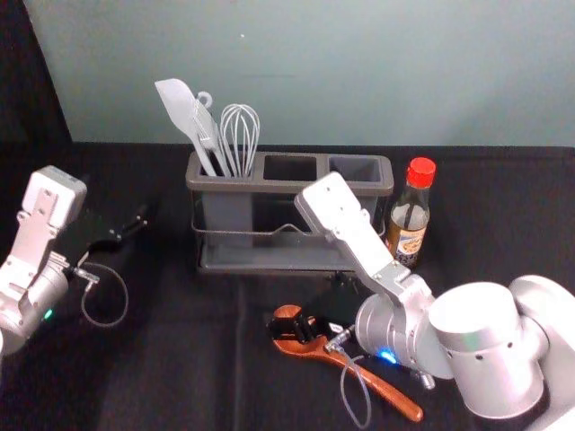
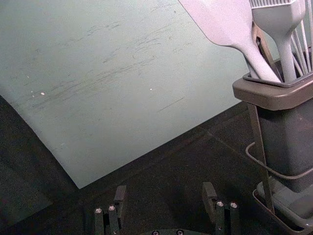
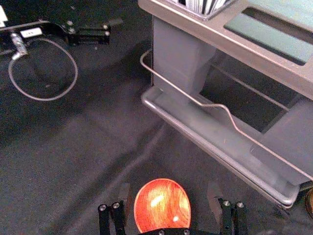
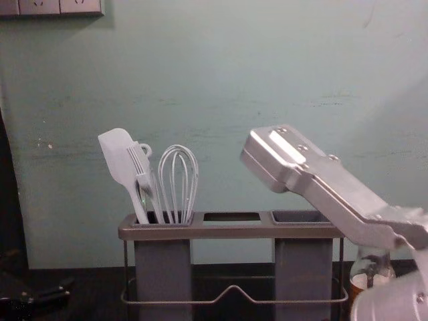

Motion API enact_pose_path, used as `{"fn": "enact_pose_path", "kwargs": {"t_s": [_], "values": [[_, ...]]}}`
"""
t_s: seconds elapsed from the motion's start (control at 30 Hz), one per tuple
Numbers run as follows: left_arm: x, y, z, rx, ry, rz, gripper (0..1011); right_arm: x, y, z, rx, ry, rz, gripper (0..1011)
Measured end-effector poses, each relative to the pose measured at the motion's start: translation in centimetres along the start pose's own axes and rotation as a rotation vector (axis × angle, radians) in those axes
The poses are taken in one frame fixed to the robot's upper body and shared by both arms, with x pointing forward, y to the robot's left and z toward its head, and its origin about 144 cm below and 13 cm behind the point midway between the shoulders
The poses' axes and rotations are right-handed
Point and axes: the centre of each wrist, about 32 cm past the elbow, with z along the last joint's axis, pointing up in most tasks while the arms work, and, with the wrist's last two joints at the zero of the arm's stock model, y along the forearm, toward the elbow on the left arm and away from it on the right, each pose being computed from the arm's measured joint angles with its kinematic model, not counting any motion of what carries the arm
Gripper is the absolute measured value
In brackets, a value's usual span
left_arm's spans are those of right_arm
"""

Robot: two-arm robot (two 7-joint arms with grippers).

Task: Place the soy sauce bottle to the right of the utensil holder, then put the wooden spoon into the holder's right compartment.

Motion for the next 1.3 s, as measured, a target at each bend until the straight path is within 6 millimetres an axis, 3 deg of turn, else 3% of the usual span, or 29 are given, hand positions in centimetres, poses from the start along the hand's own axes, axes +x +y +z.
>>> {"fn": "enact_pose_path", "kwargs": {"t_s": [0.47,1.3], "values": [[0.0,0.0,0.0,0.0,0.0,0.0,1000,0.5,1.5,2.9,-0.186,0.04,0.055,1003],[0.0,0.0,0.0,0.0,0.0,0.0,1000,0.8,3.1,2.8,-0.272,0.028,0.069,1003]]}}
